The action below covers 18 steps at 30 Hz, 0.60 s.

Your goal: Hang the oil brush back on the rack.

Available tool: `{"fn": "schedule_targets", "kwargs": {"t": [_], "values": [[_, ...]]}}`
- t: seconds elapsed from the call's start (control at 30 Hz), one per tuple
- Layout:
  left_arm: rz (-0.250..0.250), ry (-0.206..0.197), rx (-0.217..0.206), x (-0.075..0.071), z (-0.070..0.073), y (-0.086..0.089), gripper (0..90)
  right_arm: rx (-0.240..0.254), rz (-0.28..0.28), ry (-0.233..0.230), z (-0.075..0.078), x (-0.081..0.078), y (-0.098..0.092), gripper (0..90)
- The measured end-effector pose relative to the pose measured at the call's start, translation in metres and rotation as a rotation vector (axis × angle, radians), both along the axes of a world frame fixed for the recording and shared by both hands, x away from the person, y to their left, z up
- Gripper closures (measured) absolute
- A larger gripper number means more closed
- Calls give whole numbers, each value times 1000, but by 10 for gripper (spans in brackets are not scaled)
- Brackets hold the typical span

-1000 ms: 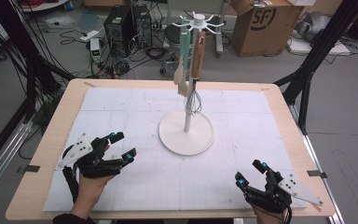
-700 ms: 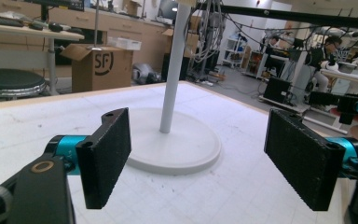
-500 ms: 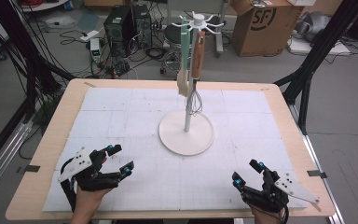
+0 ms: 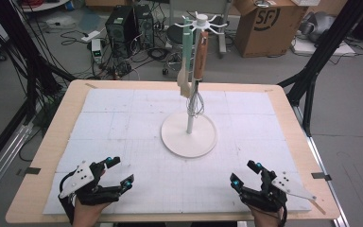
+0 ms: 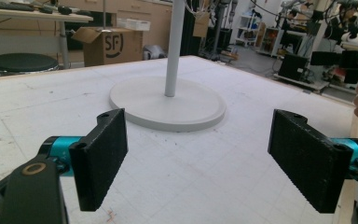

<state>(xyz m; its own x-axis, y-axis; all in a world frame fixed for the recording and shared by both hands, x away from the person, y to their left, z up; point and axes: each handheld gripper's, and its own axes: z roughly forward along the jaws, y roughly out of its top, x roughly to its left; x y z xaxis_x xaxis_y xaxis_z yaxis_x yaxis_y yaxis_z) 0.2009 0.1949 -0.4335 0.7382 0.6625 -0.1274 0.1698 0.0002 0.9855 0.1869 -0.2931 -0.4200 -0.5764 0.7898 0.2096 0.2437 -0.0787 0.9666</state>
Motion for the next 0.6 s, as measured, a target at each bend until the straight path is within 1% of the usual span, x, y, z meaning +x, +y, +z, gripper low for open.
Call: {"fn": "schedule_targets", "kwargs": {"t": [0.07,0.13,0.23,0.27,0.33,0.4,0.43,0.57,0.6], "values": [[3,-3,12,-2,0,0,205,-6,3,8,0,1,2,169],[1,-1,9,-2,-1,1,205,-4,3,11,0,1,2,169],[12,9,-12,-3,-1,5,205,-3,5,7,0,2,2,169],[15,6,-16,-4,-2,6,205,-3,6,8,0,1,2,169],[18,7,-10,-4,-3,8,205,-5,9,14,-1,2,3,169],[16,12,-15,-4,-4,8,205,-10,14,14,-1,3,4,169],[21,9,-12,-5,-4,7,205,-11,16,22,-2,3,5,169],[5,10,19,-7,-6,4,208,-17,28,41,-4,5,7,166],[1,14,21,-7,-6,3,209,-17,29,41,-4,6,7,166]]}}
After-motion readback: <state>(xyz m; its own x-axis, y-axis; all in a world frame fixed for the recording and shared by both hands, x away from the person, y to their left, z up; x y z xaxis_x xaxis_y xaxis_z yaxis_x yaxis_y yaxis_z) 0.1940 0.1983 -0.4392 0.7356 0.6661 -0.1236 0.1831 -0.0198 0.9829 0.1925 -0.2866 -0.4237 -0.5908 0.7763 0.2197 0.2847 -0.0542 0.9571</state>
